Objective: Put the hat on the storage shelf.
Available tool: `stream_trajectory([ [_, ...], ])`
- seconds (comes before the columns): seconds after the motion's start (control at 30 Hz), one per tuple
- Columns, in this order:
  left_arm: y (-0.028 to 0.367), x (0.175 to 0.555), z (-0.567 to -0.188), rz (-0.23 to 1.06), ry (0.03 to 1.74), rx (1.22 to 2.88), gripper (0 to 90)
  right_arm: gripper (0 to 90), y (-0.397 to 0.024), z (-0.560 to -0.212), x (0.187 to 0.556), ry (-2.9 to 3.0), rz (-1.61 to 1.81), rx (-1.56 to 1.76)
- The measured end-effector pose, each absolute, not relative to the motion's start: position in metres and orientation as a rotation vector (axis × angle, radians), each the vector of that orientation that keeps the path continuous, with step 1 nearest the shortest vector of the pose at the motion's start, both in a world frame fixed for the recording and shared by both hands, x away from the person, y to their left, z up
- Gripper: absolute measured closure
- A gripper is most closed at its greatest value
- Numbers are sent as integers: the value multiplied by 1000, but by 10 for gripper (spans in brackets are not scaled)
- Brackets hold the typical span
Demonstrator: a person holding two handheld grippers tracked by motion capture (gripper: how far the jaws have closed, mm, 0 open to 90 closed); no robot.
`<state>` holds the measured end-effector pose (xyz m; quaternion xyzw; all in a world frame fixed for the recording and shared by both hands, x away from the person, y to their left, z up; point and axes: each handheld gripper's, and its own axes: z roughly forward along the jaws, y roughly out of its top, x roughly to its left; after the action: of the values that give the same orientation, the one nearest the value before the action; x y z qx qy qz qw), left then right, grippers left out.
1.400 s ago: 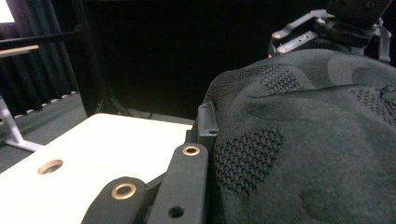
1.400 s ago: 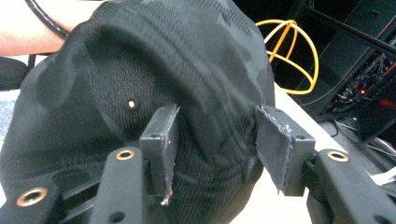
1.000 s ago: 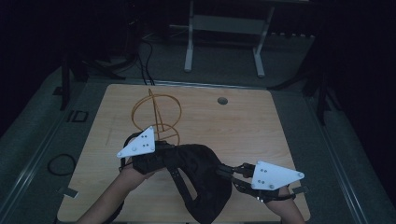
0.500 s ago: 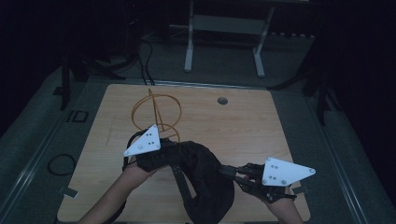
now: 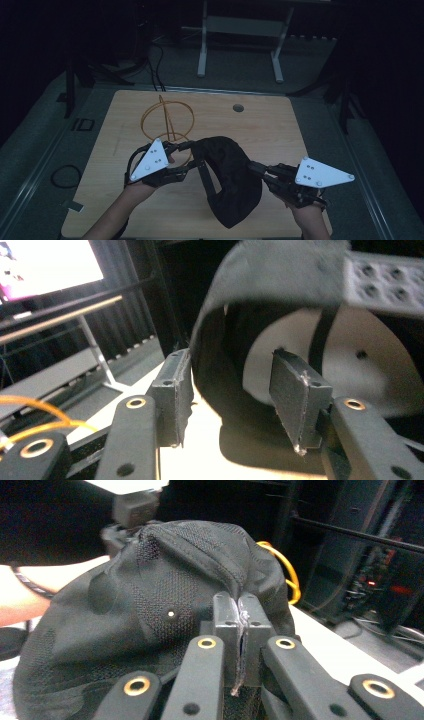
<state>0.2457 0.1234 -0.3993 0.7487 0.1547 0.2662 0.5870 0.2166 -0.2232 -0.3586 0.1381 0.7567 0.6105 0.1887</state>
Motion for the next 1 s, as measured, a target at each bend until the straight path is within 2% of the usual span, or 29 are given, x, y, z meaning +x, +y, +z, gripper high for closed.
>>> stream_trajectory([
  [0.37,162,240,-421,608,483,1780,489,891,-230,-343,232,2007,1690,501],
  [0.7,191,231,-457,577,591,1821,488,890,-214,-324,260,1967,1645,502],
  [1.0,210,224,-483,547,694,1796,399,891,-189,-303,287,1946,1667,497],
])
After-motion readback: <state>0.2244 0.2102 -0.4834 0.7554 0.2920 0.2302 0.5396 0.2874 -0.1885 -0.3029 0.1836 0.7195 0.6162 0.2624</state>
